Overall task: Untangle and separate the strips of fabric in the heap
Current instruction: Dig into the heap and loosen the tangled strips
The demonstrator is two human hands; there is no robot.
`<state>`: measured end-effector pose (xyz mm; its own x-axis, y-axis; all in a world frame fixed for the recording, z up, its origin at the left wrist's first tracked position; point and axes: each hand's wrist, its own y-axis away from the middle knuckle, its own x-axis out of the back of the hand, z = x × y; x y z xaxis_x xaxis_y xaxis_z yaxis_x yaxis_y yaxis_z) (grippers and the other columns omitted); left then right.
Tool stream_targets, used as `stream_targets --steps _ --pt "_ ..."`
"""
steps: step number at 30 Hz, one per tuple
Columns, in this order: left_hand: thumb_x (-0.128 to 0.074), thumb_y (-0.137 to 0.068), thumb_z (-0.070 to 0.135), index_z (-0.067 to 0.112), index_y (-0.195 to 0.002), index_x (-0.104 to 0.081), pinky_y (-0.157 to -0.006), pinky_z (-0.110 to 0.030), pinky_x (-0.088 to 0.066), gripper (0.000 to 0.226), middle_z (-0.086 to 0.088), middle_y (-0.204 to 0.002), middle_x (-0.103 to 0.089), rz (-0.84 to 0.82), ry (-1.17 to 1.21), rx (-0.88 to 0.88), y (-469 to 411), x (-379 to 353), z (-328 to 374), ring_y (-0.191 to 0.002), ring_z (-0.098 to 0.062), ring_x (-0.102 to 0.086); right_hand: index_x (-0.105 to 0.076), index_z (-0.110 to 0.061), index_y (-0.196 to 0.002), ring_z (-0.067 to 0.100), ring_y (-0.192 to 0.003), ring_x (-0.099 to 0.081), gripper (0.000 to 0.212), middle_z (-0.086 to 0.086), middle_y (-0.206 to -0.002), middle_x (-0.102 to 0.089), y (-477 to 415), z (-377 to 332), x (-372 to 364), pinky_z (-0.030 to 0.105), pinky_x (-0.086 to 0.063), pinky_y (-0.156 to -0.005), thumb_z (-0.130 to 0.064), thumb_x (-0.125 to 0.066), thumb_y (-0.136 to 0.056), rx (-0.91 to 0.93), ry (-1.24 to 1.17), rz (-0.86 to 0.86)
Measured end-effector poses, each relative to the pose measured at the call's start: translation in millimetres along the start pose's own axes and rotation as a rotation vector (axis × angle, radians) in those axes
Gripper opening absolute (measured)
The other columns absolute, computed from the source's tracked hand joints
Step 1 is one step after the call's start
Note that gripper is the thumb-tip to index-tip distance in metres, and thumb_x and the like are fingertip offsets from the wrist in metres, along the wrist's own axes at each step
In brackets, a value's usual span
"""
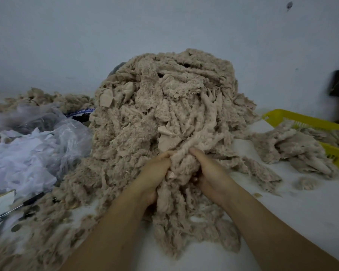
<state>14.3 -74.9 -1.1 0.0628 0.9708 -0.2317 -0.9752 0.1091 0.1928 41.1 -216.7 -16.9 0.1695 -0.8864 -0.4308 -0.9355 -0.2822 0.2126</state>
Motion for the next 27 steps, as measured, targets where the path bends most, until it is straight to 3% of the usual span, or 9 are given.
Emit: stream_targets --steps 4,7,10,12,15,19,21,24,27 --pt "-0.066 -0.086 0.054 0.039 -0.087 -0.080 -0.060 -0.012 -0.054 0.021 0.017 -0.088 -0.076 -0.100 -0.145 0.001 4 -2 0 -0.082 0.003 -0.071 -0.070 -0.011 -0.112 0.006 -0.060 -0.068 0.033 0.002 -0.089 -0.077 -2 2 0 0.016 -0.045 -0.042 -0.037 -0.053 -0.100 0.034 0.054 0.054" --pt "-0.070 -0.083 0.044 0.020 -0.115 -0.072 -0.075 -0.022 -0.058 0.040 -0.001 -0.106 -0.077 -0.100 -0.111 -0.052 3 -2 -2 -0.099 -0.014 -0.073 -0.067 -0.007 -0.106 0.008 -0.046 -0.059 0.035 0.000 -0.068 -0.070 -4 0 0 0.017 -0.040 -0.037 -0.034 -0.045 -0.104 0.044 0.020 0.091" --pt "-0.072 -0.082 0.034 0.005 -0.121 -0.068 -0.088 -0.039 -0.058 0.049 -0.018 -0.114 -0.072 -0.093 0.047 -0.080 4 0 -1 -0.104 -0.031 -0.071 -0.059 -0.009 -0.094 0.006 -0.038 -0.038 0.031 -0.003 -0.052 -0.050 -8 1 1 0.020 -0.028 -0.033 -0.032 -0.041 -0.105 0.043 0.019 0.144" --pt "-0.079 -0.075 0.033 0.002 -0.111 -0.072 -0.082 -0.041 -0.059 0.049 -0.023 -0.107 -0.072 -0.113 0.202 -0.111 6 7 2 -0.094 -0.036 -0.070 -0.054 -0.011 -0.088 0.006 -0.039 -0.033 0.029 -0.003 -0.054 -0.044 -11 2 2 0.020 -0.026 -0.033 -0.028 -0.040 -0.105 0.056 0.008 0.158" --pt "-0.092 -0.058 0.039 0.014 -0.068 -0.076 -0.065 -0.031 -0.058 0.032 -0.005 -0.070 -0.071 -0.114 0.482 -0.174 6 23 7 -0.066 -0.022 -0.068 -0.039 -0.014 -0.072 0.007 -0.042 -0.026 0.035 0.000 -0.062 -0.035 -13 -6 11 0.019 -0.024 -0.033 -0.021 -0.037 -0.105 0.090 -0.127 0.243" --pt "-0.052 -0.097 0.031 0.011 -0.051 -0.072 -0.042 -0.022 -0.052 0.054 -0.002 -0.054 -0.067 0.069 0.674 -0.248 -3 33 9 -0.045 -0.014 -0.065 -0.048 -0.015 -0.067 0.011 -0.045 -0.037 0.050 0.001 -0.062 -0.045 -5 -11 17 0.022 -0.030 -0.037 -0.054 -0.042 -0.099 0.038 -0.124 0.159" --pt "-0.059 -0.090 0.032 0.006 -0.073 -0.079 -0.051 -0.029 -0.057 0.036 -0.012 -0.072 -0.074 0.117 0.635 -0.203 -7 29 10 -0.061 -0.021 -0.073 -0.062 -0.015 -0.061 0.014 -0.048 -0.050 0.068 0.004 -0.062 -0.058 0 -4 10 0.025 -0.039 -0.042 -0.076 -0.040 -0.080 0.038 0.096 0.021" --pt "-0.061 -0.091 0.042 0.005 -0.126 -0.065 -0.094 -0.049 -0.056 0.051 -0.022 -0.120 -0.069 0.079 0.554 -0.060 -4 21 7 -0.108 -0.036 -0.069 -0.075 -0.017 -0.064 0.013 -0.056 -0.062 0.073 0.004 -0.073 -0.072 7 5 -1 0.025 -0.048 -0.048 -0.083 -0.045 -0.067 0.086 0.379 -0.154" --pt "-0.065 -0.090 0.038 0.006 -0.133 -0.060 -0.099 -0.049 -0.052 0.054 -0.021 -0.126 -0.066 0.085 0.493 -0.100 -4 20 6 -0.114 -0.036 -0.065 -0.073 -0.030 -0.080 0.013 -0.062 -0.064 0.064 -0.003 -0.078 -0.072 10 9 -7 0.026 -0.051 -0.052 -0.089 -0.058 -0.060 0.197 0.470 -0.185"
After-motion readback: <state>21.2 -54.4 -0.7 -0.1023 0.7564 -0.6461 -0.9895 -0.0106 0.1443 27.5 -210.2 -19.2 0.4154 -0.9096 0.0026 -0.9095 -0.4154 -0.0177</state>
